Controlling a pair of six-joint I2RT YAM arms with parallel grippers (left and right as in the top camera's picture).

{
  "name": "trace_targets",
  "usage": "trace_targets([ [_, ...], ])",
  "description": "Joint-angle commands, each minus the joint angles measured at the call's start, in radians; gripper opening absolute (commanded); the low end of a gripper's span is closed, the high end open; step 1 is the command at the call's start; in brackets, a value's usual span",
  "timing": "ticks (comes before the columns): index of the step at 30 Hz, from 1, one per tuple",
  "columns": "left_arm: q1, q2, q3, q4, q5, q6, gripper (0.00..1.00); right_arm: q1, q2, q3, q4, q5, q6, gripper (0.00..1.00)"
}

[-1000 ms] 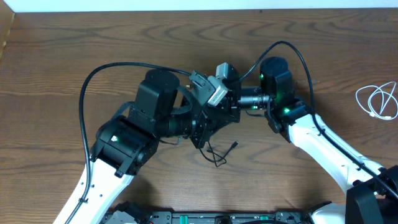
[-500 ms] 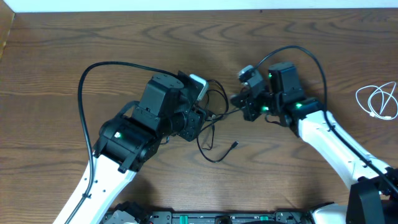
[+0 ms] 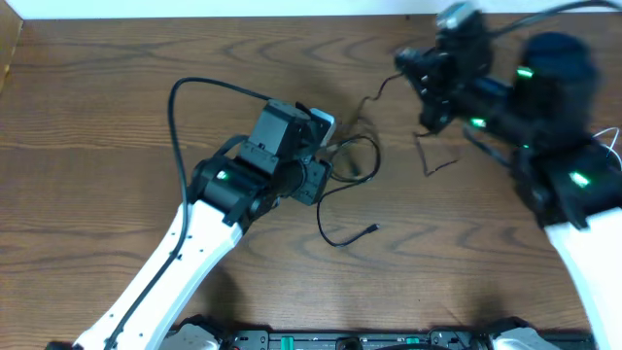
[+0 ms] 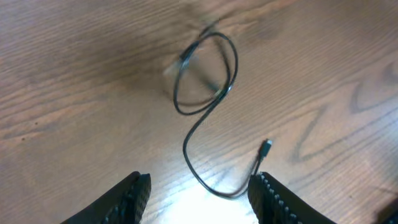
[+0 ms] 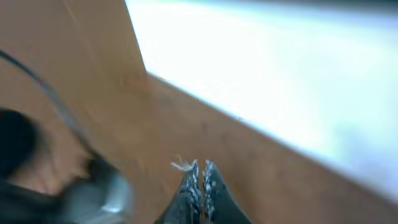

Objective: Untangle cables

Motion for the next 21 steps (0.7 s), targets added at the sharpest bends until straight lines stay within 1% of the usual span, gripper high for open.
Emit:
trace_targets([
  [1, 0.0, 0.037, 0.022, 0.022, -0.01, -0.02, 0.56, -0.003, -0.025, 0.045, -0.008, -0.015, 0.013, 0.01],
  [3, 0.0, 0.063, 0.022, 0.034, -0.01, -0.024, 0.56, -0.004, -0.039, 0.051, -0.008, 0.013, 0.011, 0.01],
  [6, 0.0, 0.103, 0.022, 0.035, -0.009, -0.038, 0.56, -0.013, -0.053, 0.051, -0.015, 0.135, 0.012, 0.01],
  [9, 0.0, 0.136, 0.022, 0.035, 0.001, -0.081, 0.56, -0.039, -0.058, 0.051, -0.012, 0.139, 0.031, 0.01],
  [11, 0.0, 0.156, 0.022, 0.044, 0.068, -0.084, 0.56, -0.049, -0.058, 0.051, -0.01, 0.122, 0.061, 0.01],
  [14, 0.0, 0.184, 0.022, 0.063, 0.163, -0.084, 0.56, -0.05, -0.058, 0.051, -0.008, 0.127, 0.06, 0.01],
  [15, 0.0, 0.189, 0.022, 0.064, 0.175, -0.084, 0.56, -0.05, -0.058, 0.051, -0.008, 0.14, 0.06, 0.01],
  [21, 0.0, 0.22, 0.022, 0.039, 0.194, -0.084, 0.56, -0.062, -0.051, 0.051, -0.027, 0.366, 0.052, 0.01],
])
